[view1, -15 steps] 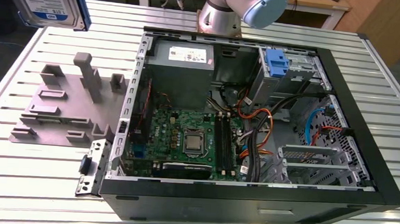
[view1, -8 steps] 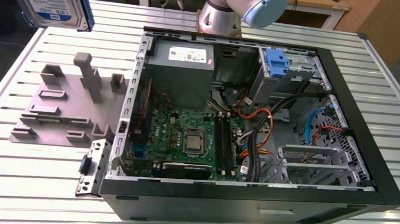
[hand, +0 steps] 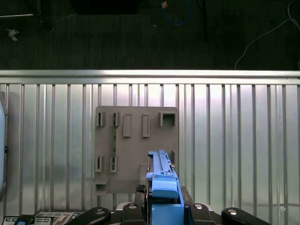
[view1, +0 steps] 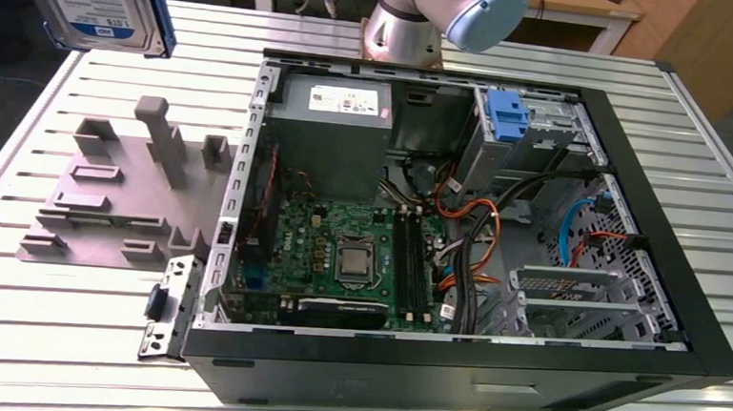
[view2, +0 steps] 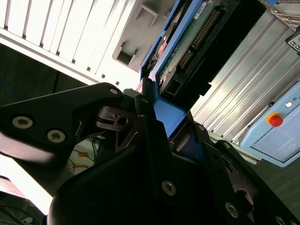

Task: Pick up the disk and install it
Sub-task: 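Pick up the disk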

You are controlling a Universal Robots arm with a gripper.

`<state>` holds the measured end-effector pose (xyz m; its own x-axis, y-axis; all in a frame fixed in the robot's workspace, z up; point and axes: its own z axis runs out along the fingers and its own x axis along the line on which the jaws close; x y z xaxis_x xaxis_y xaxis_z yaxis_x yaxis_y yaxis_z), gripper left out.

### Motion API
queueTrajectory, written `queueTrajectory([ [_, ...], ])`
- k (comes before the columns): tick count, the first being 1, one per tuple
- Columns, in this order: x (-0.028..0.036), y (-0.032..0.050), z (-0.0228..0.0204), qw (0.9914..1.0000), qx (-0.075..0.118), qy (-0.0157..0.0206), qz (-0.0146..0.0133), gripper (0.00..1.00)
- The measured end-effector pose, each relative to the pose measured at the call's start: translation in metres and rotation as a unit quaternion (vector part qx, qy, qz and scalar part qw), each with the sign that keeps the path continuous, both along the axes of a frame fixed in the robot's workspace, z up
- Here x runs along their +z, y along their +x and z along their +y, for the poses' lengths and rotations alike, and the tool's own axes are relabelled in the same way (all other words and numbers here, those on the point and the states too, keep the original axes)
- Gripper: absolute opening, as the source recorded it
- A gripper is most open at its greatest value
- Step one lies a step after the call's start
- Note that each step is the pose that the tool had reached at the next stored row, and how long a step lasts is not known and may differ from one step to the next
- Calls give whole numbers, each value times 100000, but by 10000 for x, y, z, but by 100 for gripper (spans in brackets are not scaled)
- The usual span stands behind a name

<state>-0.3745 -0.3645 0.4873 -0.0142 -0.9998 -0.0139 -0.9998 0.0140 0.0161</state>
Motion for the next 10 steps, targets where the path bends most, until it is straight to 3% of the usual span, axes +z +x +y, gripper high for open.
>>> queueTrajectory([
  [10,0,30,0,100000,1,0,0,37],
])
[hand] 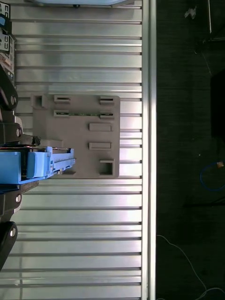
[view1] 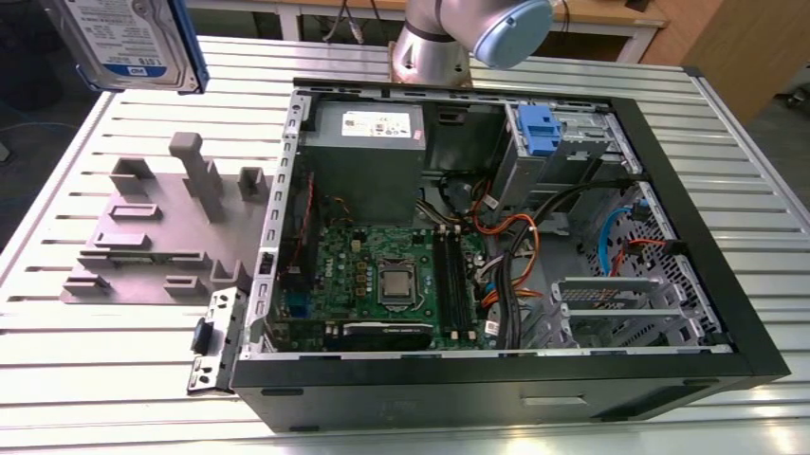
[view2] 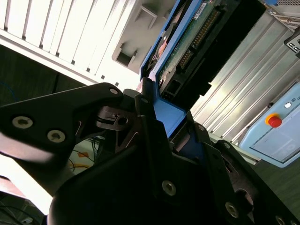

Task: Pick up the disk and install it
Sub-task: 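Pick up the disk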

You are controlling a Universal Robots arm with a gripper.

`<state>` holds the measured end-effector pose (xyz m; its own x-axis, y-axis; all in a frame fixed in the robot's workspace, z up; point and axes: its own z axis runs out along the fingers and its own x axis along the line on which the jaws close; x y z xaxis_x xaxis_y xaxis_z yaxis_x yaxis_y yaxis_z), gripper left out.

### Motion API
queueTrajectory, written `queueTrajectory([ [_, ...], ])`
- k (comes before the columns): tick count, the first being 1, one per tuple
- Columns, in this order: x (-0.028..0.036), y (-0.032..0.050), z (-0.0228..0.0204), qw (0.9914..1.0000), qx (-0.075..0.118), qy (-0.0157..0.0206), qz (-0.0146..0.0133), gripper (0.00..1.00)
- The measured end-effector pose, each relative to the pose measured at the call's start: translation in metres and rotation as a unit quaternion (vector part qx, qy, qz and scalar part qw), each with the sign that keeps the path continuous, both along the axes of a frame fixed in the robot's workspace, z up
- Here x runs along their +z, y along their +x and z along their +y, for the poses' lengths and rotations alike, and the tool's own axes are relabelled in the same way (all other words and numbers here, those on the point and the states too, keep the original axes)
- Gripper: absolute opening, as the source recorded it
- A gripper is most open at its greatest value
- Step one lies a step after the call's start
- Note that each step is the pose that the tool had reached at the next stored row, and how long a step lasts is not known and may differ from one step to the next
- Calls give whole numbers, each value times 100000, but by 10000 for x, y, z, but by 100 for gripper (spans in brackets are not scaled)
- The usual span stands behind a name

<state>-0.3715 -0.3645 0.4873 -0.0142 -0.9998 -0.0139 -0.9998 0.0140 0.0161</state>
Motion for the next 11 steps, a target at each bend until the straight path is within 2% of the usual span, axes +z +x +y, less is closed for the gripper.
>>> queueTrajectory([
  [11,0,31,0,100000,0,0,-2,37],
])
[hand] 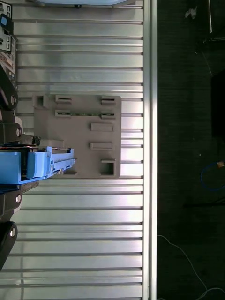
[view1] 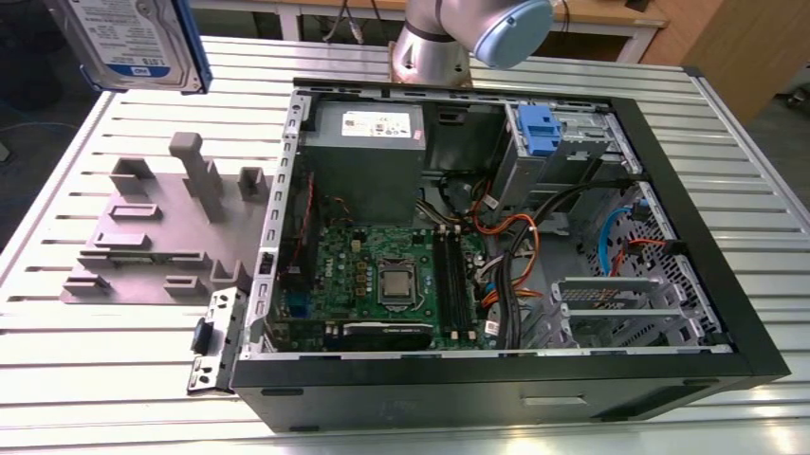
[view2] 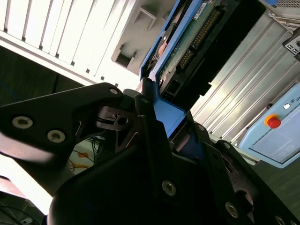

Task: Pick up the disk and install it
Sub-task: 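Pick up the disk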

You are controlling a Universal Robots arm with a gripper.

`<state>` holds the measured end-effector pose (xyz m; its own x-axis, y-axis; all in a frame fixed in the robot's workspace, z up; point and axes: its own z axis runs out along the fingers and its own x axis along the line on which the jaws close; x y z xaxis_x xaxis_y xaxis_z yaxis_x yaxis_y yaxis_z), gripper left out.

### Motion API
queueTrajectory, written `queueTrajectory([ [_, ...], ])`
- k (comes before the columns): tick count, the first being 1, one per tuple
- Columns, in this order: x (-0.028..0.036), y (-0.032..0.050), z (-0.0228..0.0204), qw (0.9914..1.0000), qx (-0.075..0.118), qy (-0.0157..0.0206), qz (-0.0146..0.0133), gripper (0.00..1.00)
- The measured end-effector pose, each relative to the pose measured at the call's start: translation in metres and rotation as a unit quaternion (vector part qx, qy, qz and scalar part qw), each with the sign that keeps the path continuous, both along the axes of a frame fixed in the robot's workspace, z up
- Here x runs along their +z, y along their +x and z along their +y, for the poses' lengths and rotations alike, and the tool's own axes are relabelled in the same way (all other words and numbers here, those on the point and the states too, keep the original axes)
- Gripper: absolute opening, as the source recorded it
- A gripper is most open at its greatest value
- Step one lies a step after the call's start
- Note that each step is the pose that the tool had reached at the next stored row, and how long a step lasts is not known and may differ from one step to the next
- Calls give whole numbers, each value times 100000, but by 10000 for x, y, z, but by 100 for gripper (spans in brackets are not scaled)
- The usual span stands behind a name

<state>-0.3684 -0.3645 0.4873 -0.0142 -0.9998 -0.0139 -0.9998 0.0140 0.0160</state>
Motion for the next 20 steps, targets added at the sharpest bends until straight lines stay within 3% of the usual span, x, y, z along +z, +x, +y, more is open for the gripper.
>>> queueTrajectory([
  [20,0,40,0,100000,0,2,-3,37],
])
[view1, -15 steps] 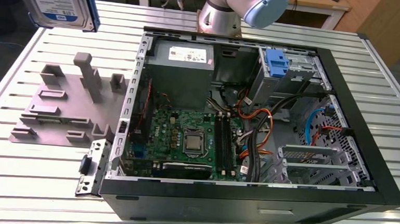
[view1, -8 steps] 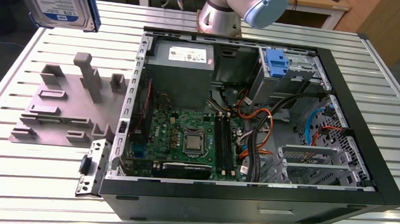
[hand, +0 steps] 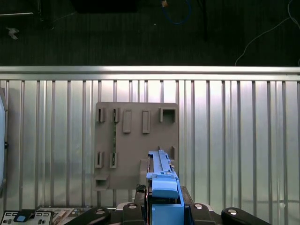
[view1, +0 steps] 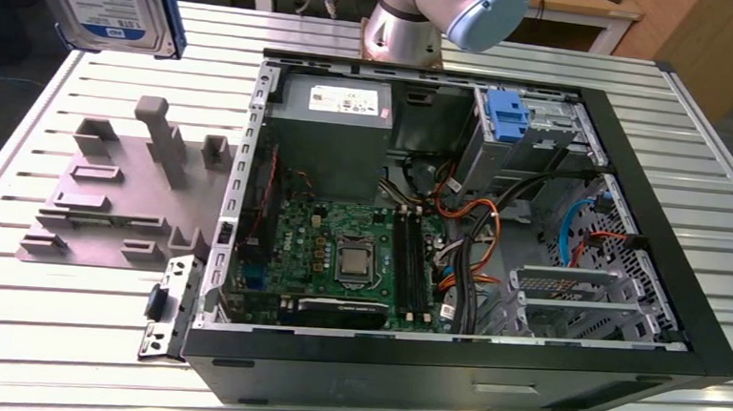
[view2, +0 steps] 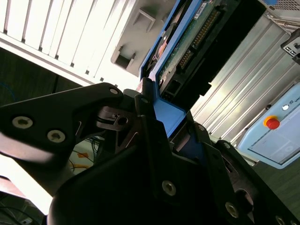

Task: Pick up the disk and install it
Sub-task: 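Pick up the disk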

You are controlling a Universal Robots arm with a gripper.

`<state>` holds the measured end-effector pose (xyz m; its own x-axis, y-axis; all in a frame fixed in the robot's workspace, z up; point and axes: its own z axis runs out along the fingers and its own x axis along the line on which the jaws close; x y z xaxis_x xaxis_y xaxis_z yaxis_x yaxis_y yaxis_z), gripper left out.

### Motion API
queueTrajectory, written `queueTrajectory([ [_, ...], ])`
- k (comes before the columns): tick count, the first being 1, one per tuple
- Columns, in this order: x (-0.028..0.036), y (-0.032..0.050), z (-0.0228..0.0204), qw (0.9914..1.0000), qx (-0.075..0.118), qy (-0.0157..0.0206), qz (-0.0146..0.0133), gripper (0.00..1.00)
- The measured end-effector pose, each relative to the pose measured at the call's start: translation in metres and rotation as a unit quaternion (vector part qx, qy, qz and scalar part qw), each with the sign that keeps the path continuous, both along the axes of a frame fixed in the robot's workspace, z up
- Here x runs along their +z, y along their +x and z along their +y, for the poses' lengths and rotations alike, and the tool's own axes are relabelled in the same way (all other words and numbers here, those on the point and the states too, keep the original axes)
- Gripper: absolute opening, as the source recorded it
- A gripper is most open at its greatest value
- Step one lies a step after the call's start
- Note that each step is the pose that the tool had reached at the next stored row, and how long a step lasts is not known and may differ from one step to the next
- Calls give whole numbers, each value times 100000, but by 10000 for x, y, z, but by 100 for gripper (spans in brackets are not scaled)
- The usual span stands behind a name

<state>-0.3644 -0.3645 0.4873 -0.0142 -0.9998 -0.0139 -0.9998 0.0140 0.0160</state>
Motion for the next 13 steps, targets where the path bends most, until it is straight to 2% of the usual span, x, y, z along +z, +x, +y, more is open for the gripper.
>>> queueTrajectory([
  [13,0,25,0,100000,-1,-1,3,37],
])
